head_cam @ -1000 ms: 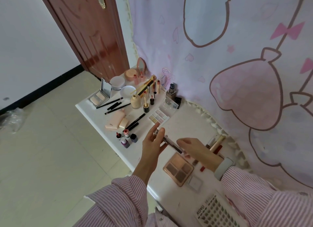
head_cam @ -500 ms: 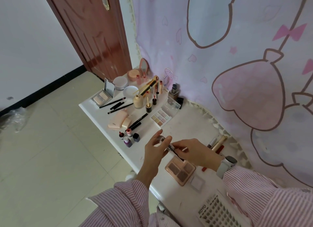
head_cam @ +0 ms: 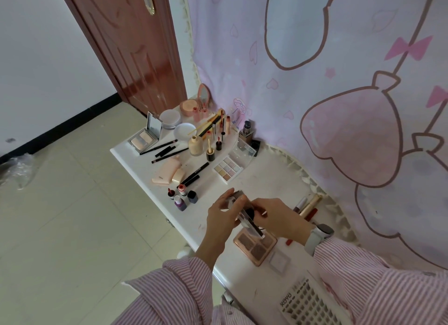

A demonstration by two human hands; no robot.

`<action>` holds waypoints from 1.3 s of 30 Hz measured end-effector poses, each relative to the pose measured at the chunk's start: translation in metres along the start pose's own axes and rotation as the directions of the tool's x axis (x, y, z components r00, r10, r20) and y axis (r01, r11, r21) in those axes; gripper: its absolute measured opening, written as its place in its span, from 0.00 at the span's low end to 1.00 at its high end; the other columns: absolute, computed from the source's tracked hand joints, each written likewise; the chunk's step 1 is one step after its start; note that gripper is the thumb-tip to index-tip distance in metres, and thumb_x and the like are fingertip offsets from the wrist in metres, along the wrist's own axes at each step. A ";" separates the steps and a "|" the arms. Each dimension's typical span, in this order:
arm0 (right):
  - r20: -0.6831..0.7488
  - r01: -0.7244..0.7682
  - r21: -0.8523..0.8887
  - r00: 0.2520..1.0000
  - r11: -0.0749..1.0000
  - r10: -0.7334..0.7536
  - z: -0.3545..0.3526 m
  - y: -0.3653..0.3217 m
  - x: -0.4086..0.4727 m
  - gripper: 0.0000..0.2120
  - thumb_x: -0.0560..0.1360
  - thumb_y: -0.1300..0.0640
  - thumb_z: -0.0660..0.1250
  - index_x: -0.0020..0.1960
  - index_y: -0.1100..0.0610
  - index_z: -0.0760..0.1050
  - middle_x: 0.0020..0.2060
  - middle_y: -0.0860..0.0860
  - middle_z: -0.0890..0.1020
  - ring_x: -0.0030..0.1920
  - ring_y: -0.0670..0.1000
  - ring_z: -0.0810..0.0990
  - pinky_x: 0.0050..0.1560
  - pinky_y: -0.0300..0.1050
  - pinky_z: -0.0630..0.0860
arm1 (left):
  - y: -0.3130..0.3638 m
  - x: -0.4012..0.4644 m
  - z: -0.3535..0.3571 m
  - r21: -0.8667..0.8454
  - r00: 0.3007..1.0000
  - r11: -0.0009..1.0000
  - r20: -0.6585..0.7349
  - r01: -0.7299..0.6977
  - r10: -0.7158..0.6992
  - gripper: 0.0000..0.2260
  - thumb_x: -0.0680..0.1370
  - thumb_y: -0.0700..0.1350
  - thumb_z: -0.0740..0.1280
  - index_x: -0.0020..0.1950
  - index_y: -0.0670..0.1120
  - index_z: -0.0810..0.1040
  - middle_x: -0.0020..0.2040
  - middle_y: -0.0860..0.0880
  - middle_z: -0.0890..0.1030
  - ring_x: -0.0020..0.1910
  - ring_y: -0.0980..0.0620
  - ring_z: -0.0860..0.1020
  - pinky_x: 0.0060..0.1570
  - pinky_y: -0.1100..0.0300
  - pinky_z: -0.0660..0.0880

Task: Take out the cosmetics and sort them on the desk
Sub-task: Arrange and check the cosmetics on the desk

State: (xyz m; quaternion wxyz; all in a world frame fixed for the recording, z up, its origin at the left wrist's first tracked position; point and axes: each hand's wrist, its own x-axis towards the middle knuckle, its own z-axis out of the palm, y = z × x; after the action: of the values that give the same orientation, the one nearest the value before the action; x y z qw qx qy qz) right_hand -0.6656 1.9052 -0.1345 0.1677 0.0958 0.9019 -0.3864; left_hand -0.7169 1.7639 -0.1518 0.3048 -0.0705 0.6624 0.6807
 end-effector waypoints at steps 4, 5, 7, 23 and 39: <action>-0.056 0.019 0.006 0.998 1.000 -0.019 -0.008 0.006 -0.003 0.10 0.76 0.58 0.59 0.54 0.55 0.75 0.44 0.50 0.81 0.43 0.50 0.79 0.46 0.42 0.77 | 0.002 -0.003 -0.003 -0.137 0.992 0.987 0.106 0.087 -0.073 0.19 0.77 0.50 0.64 0.68 0.53 0.69 0.57 0.46 0.79 0.53 0.48 0.79 0.47 0.58 0.79; -0.086 0.008 -0.019 0.996 1.000 -0.010 -0.009 0.008 -0.003 0.10 0.76 0.58 0.58 0.54 0.55 0.74 0.43 0.50 0.81 0.42 0.50 0.79 0.46 0.44 0.77 | 0.002 -0.003 -0.003 -0.188 0.988 0.976 0.132 0.109 -0.085 0.17 0.78 0.51 0.61 0.67 0.53 0.69 0.59 0.46 0.78 0.54 0.47 0.79 0.49 0.55 0.79; -0.144 -0.030 -0.038 0.989 0.999 0.024 -0.010 0.014 -0.001 0.09 0.77 0.58 0.57 0.53 0.56 0.73 0.38 0.50 0.79 0.37 0.50 0.76 0.42 0.47 0.74 | 0.002 -0.001 -0.002 -0.315 0.982 0.935 0.147 0.161 -0.119 0.13 0.80 0.51 0.58 0.63 0.52 0.72 0.62 0.46 0.76 0.56 0.46 0.77 0.49 0.54 0.78; -0.330 -0.273 -0.267 0.927 0.924 0.179 -0.057 0.051 0.053 0.12 0.81 0.55 0.50 0.57 0.56 0.70 0.44 0.54 0.77 0.40 0.52 0.74 0.41 0.44 0.68 | -0.037 0.021 -0.014 0.968 0.984 0.205 0.121 -0.146 0.133 0.24 0.81 0.52 0.55 0.75 0.52 0.52 0.77 0.47 0.50 0.75 0.43 0.47 0.71 0.44 0.49; -0.560 -0.109 -0.308 0.824 0.945 -0.087 -0.026 0.041 0.027 0.09 0.76 0.62 0.60 0.55 0.61 0.74 0.53 0.56 0.77 0.54 0.56 0.73 0.53 0.46 0.69 | -0.059 0.024 -0.034 0.979 0.975 0.033 0.195 -0.199 0.106 0.25 0.80 0.56 0.53 0.75 0.58 0.47 0.77 0.49 0.40 0.74 0.43 0.36 0.69 0.45 0.34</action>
State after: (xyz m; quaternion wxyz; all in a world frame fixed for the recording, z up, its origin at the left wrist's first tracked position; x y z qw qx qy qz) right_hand -0.6845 1.9537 -0.1552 -0.0917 0.1822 0.9614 -0.1846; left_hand -0.7164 1.7358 -0.2186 0.2171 0.2524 0.9405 0.0681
